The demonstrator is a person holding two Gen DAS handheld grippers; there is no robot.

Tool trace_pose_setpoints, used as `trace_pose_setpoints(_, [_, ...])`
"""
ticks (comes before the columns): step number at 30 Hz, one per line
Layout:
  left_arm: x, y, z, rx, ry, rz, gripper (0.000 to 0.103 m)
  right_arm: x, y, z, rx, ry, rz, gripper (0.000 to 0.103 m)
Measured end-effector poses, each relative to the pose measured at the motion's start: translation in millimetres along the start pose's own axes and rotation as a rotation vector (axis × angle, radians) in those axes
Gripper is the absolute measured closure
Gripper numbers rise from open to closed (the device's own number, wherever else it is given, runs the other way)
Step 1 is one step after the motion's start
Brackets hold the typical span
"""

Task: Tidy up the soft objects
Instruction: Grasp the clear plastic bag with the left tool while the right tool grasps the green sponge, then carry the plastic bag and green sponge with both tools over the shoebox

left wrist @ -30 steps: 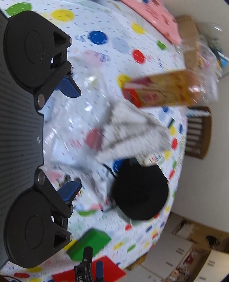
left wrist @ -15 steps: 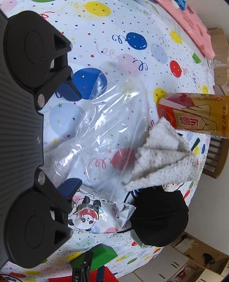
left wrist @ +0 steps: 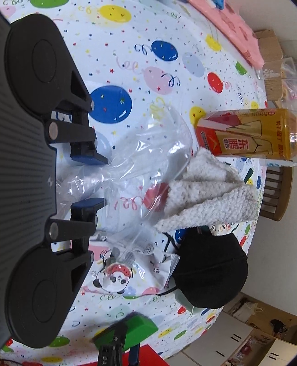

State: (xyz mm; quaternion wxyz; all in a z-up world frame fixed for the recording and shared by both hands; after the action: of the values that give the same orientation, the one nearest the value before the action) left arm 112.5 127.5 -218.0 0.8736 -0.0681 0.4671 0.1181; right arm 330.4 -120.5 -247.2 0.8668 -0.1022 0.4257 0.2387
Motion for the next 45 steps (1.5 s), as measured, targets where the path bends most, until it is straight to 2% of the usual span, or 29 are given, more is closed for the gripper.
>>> trace_pose_setpoints(4, [-5.4,3.9,-0.9,-0.018,-0.02,0.007,0.076,-12.3,-0.3,-3.2,0.085,0.003,0.023,0.03])
trace_pose_setpoints(7, [-15.0,2.6,0.5,-0.013,-0.047,0.012,0.076,-21.9,3.6,-6.7,0.095,0.006,0.013,0.031])
trace_pose_setpoints(20, [-63.2,-2.1,4.8,-0.027,-0.122,-0.015,0.076,-81.3,9.3,-13.5,0.203,-0.03,0.093,0.031])
trace_pose_setpoints(24, [-82.4,-8.8,9.7,-0.008,-0.164,-0.031,0.076,-99.0,8.4,-14.6,0.217,-0.051,0.093,0.031])
trace_pose_setpoints(35, [-113.2,-54.1,32.3,0.099,-0.251,-0.13,0.076,-143.1,-16.7,-10.4,0.302,-0.114,0.099,0.031])
trace_pose_setpoints(45, [-111.6,-116.3,60.4,0.211,-0.256,-0.266,0.076,-165.4,-62.4,-6.4,0.401,-0.159,0.032,0.031])
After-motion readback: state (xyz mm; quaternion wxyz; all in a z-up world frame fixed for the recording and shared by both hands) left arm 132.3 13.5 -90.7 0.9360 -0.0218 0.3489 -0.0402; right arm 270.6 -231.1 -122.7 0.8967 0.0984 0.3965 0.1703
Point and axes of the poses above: each gripper's, at about its wrist camera, not at the fingertips, and x roughly the way its jaws point, y to its left, z to its top, the point moved 3 cm from there along x, roughly the way its jaws point, and after that the axes turned 13 degrees about x, right-handed, at the moved point
